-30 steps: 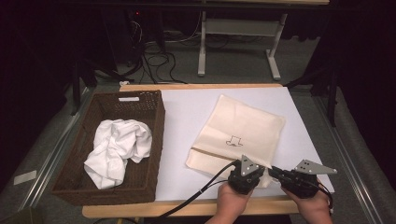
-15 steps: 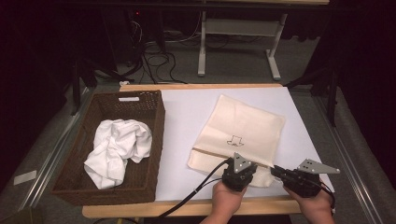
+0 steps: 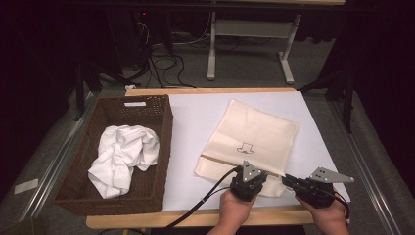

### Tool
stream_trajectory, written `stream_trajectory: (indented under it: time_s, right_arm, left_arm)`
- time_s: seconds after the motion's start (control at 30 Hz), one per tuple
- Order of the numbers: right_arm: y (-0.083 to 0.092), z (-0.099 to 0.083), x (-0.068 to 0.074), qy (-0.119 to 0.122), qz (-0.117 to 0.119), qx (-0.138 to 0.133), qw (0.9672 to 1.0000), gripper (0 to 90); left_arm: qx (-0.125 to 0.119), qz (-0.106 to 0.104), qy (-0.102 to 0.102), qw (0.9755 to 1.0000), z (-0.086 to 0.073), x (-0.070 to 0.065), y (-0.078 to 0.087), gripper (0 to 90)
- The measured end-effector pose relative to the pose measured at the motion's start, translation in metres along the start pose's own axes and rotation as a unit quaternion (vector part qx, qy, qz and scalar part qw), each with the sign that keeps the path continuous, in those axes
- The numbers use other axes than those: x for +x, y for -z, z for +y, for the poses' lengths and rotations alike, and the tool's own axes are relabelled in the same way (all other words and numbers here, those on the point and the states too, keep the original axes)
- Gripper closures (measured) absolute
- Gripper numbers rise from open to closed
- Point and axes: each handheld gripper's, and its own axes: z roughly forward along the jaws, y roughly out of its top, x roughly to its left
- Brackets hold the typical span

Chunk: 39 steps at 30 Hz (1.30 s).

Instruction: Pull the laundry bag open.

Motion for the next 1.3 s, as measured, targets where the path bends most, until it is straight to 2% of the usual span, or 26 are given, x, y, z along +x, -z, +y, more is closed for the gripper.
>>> stream_trajectory:
  time_s: [0.17,0.2,0.27,0.3,0.47,0.87,0.9,1.0,1.03,1.07,1.1,1.13,1.3]
  right_arm:
    - [0.004,-0.001,-0.004,-0.012,-0.007,-0.003,0.9999,84.3]
    - [0.004,-0.001,-0.005,-0.011,-0.006,-0.004,0.9999,84.3]
    - [0.003,-0.001,-0.004,-0.012,-0.001,-0.001,0.9999,84.3]
    - [0.002,-0.001,-0.003,-0.004,-0.002,-0.003,1.0000,84.3]
    - [0.000,0.001,0.003,0.002,0.001,-0.003,1.0000,84.3]
    - [0.001,0.002,0.005,0.009,-0.005,-0.004,0.9999,84.6]
    - [0.001,0.002,0.005,0.010,-0.004,-0.004,0.9999,84.7]
    - [0.006,0.001,0.000,-0.004,-0.017,-0.014,0.9998,84.9]
    - [0.008,0.000,-0.003,-0.015,-0.018,-0.013,0.9996,84.8]
    - [0.010,-0.001,-0.007,-0.018,-0.018,-0.014,0.9996,84.8]
    - [0.010,-0.001,-0.007,-0.018,-0.018,-0.014,0.9996,84.8]
    - [0.010,-0.002,-0.008,-0.020,-0.010,-0.010,0.9997,84.7]
    - [0.005,0.001,0.000,-0.009,-0.008,-0.007,0.9999,84.8]
  left_arm:
    - [-0.002,0.020,0.033,0.9993,-0.004,0.021,0.008,87.3]
    - [-0.002,0.014,0.033,0.9994,-0.005,0.024,0.010,87.3]
    - [0.000,0.023,0.019,0.9995,-0.005,0.023,0.014,87.3]
    - [-0.001,0.024,0.017,0.9996,-0.004,0.024,0.015,87.3]
    - [0.003,0.025,0.009,0.9996,-0.003,0.026,0.019,87.2]
    - [0.001,0.024,0.010,0.9997,-0.004,0.027,0.020,87.3]
    - [0.001,0.039,0.014,0.9991,-0.005,0.027,0.020,87.4]
    - [-0.007,0.048,0.074,0.9961,-0.009,0.048,0.029,87.4]
    - [-0.007,0.048,0.074,0.9961,-0.009,0.048,0.029,87.4]
    - [-0.006,0.053,0.081,0.9953,-0.012,0.058,0.035,87.4]
    - [-0.006,0.053,0.081,0.9953,-0.012,0.058,0.035,87.4]
    - [0.001,0.059,0.063,0.9963,-0.012,0.058,0.039,87.4]
    - [0.003,0.067,0.057,0.9961,-0.010,0.063,0.044,87.4]
